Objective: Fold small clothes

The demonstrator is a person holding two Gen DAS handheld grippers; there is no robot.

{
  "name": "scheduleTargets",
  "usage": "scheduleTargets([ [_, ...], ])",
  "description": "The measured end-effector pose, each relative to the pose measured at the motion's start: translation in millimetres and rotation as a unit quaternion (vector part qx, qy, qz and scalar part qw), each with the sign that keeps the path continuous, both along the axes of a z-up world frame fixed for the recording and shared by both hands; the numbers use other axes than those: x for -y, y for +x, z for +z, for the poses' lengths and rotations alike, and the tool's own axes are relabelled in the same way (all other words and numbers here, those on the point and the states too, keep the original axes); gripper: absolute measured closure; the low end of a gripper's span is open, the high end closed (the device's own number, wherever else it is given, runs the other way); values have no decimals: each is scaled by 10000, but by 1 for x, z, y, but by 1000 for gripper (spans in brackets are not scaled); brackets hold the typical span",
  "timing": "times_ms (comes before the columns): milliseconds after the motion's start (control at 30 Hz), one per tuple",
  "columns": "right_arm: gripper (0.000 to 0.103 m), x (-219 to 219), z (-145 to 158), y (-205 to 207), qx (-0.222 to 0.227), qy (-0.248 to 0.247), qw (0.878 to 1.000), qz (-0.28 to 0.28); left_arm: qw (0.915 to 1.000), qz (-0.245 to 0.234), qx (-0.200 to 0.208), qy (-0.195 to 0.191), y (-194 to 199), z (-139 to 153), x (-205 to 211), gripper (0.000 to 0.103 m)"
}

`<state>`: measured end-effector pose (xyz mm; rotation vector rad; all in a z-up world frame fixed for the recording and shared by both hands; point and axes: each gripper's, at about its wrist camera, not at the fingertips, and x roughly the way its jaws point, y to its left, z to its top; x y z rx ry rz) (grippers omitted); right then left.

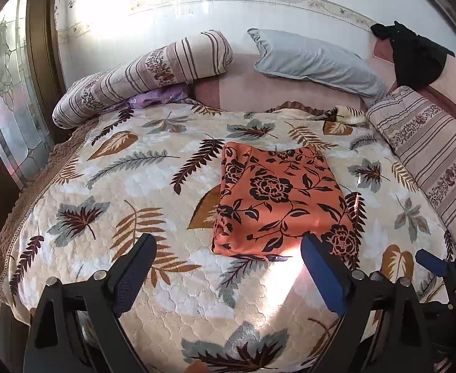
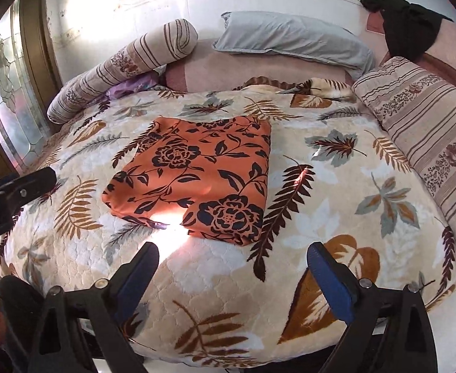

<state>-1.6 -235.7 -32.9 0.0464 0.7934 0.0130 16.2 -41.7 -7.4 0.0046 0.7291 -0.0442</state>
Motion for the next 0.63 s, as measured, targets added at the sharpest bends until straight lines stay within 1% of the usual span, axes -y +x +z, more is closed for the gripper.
scheduleTargets([
  [133,6,1,2,3,-27,-39,10000,-1,9999,60,79,86,3,1,3,9],
  [333,6,-2,3,9,-66,-112,9999,11,10000,72,4,65,13,-1,3,9],
  [433,6,-4,3,13,-65,-142,9999,-3,10000,33,-48,36,19,-2,3,9],
  [633,6,-4,1,26,-84,-167,9998,1,10000,-94,25,14,33,-2,6,9],
])
